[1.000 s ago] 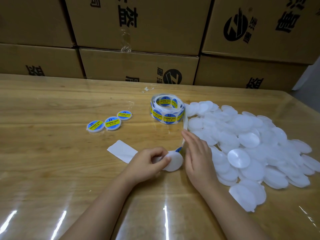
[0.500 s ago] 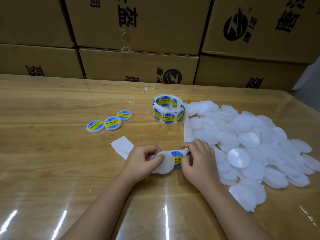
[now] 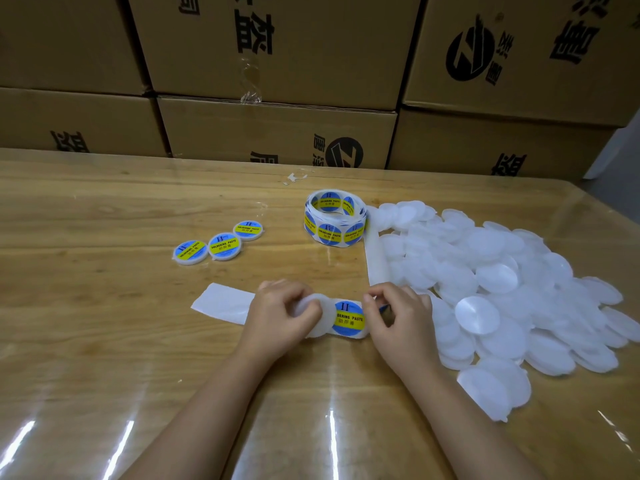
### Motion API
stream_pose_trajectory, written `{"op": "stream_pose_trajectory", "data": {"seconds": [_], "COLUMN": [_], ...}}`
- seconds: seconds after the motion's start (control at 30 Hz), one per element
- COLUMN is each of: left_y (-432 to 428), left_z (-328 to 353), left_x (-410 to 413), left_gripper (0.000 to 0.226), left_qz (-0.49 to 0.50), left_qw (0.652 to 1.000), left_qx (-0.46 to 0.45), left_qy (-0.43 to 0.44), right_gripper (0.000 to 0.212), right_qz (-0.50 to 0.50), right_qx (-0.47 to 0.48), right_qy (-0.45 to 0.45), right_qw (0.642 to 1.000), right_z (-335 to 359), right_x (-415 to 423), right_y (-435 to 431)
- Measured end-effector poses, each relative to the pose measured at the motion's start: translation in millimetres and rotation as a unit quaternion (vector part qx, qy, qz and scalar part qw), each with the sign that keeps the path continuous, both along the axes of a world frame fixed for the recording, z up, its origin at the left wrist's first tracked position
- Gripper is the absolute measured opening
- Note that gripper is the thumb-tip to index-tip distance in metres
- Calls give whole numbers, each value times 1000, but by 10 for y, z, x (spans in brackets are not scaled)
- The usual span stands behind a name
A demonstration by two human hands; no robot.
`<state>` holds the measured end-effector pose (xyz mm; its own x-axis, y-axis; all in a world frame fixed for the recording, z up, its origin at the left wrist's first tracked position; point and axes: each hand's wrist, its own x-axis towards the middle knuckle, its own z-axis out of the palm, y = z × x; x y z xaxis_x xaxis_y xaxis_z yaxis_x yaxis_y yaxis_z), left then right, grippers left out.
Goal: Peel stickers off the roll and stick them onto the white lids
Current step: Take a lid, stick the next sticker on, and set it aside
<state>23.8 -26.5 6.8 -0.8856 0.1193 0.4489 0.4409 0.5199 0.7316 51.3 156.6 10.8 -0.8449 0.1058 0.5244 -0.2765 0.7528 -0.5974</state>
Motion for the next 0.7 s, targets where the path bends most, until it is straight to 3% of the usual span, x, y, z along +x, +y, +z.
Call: {"op": "stream_pose_trajectory", "data": {"seconds": [0.13, 0.3, 0.4, 0.53, 0.7], "left_y": [-25, -25, -25, -23, 16], "left_z": [-15, -16, 1, 10, 5], "left_x": [-39, -45, -44, -73, -74], "left_gripper": [32, 34, 24, 8, 10], "left_qz": [39, 36, 3, 43, 58], "left_qw": [993, 992, 990, 988, 985], "left_qx": [93, 103, 139, 148, 158], "left_qy": [-54, -68, -35, 20, 27], "right_gripper": [16, 21, 17, 16, 18], "right_qz": [-11, 23, 22, 31, 75], "right_qx": [19, 26, 23, 36, 57], "right_qy": [-13, -28, -11, 12, 38], "right_qw": [1000, 999, 999, 999, 995], "right_z": [-26, -52, -48, -56, -55], "right_x": [-31, -31, -24, -25, -16], "right_y": [-3, 16, 11, 5, 3]}}
